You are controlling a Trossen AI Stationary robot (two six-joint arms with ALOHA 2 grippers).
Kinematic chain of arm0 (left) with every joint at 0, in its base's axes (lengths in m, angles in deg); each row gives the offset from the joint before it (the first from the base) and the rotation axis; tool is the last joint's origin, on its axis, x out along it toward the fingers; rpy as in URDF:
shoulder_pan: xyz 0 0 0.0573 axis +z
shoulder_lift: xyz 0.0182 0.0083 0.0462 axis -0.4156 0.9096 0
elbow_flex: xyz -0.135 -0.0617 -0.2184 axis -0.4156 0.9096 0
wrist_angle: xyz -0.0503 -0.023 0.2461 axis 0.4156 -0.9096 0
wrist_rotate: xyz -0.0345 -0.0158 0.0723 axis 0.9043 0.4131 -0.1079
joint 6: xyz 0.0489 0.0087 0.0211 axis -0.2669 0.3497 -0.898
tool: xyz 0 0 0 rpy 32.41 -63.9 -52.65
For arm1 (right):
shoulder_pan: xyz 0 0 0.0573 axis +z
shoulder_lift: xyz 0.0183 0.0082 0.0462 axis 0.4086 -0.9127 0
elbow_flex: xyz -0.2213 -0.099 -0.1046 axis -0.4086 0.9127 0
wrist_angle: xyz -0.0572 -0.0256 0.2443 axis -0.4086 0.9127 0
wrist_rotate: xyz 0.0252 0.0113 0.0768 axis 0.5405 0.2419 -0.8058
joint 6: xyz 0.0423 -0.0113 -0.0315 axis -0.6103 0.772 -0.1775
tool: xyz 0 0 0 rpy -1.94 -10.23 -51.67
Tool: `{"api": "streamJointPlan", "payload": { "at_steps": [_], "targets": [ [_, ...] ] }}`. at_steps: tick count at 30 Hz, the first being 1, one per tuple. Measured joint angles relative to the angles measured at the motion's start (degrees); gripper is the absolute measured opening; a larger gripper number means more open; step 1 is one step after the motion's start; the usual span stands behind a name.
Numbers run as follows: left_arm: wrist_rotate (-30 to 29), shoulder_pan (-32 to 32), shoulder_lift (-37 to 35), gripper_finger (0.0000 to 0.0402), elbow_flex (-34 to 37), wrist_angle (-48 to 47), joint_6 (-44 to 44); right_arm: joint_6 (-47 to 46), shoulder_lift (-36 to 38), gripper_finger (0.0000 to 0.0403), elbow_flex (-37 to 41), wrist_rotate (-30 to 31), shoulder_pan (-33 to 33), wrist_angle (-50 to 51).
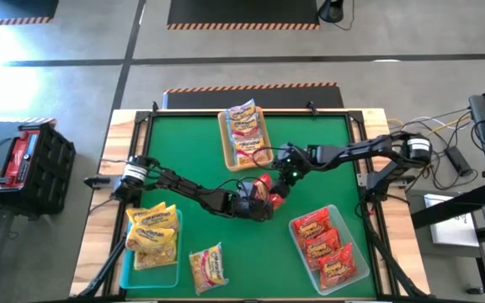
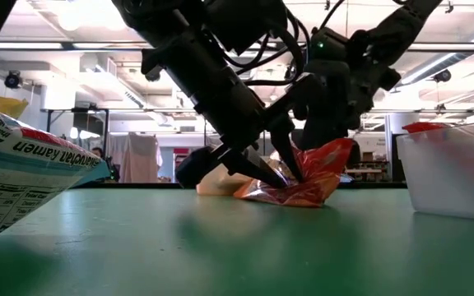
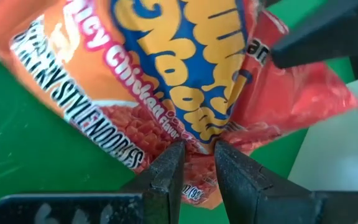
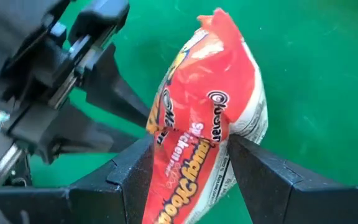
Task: Sort Maruchan noodles
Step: Put the orange noodle pack into the transparent bin
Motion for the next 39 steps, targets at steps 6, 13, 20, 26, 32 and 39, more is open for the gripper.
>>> {"api": "streamJointPlan", "payload": {
  "at_steps": [6,13,20,26,32,39],
  "targets": [
    [1.83,0.00,-0.01,0.0074,0.02,-0.42,-1.09,-2.10,0.21,0.0201,-0.02,0.07,0.02,-0.12],
    [2.05,-0.07,-0.01,0.0074,0.07,-0.61,0.05,-2.70,4.39,0.0201,-0.02,2.81,0.02,3.00],
    [2.05,-0.07,0.01,0.0074,-0.26,-0.85,0.38,-3.25,4.65,0.0201,-0.02,1.23,0.44,5.12],
    [2.05,-0.07,0.01,0.0074,-0.28,-0.83,1.13,-1.93,3.11,0.0201,-0.02,-9.03,-0.37,4.98],
    [1.81,-0.07,0.01,0.0074,-0.28,-0.72,3.81,-0.55,3.11,0.0201,-0.02,-9.19,-0.35,4.83],
    [0.35,-0.15,0.10,0.0074,-0.24,0.92,3.90,1.14,3.12,0.0201,-0.02,-4.41,-0.35,3.67]
  ]
}}
